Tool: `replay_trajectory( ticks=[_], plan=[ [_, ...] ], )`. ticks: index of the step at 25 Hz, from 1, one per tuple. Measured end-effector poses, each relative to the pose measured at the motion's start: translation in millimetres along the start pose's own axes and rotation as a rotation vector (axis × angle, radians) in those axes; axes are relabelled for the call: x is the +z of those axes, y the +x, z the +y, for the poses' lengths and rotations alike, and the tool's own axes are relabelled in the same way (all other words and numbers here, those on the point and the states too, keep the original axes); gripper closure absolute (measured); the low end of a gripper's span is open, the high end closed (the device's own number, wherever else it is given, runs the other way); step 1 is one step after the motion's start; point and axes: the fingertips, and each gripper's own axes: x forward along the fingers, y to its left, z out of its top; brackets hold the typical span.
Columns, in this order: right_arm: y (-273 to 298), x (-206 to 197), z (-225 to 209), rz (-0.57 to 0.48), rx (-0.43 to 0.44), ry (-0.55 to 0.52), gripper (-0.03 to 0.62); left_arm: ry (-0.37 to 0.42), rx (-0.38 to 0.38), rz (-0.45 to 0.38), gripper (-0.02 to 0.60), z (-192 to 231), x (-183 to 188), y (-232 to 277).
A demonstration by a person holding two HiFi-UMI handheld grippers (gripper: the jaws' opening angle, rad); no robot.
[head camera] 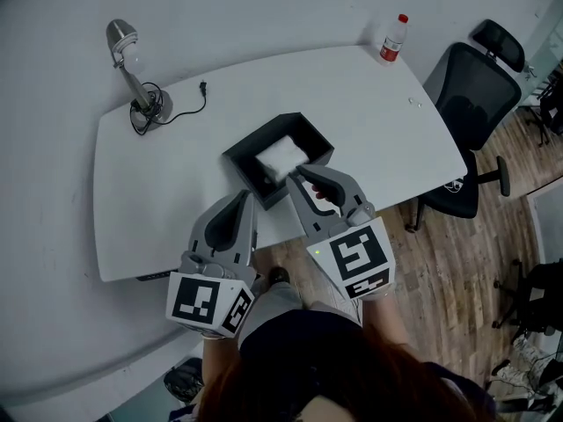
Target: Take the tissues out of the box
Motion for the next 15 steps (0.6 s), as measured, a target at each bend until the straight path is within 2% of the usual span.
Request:
replay_trajectory(
  ticks=[15],
  plan=[
    [60,-31,-5,0.171,0.029,-0.011,0.461,-0.066,-0.034,0.036,0.560,40,-14,34]
  ],
)
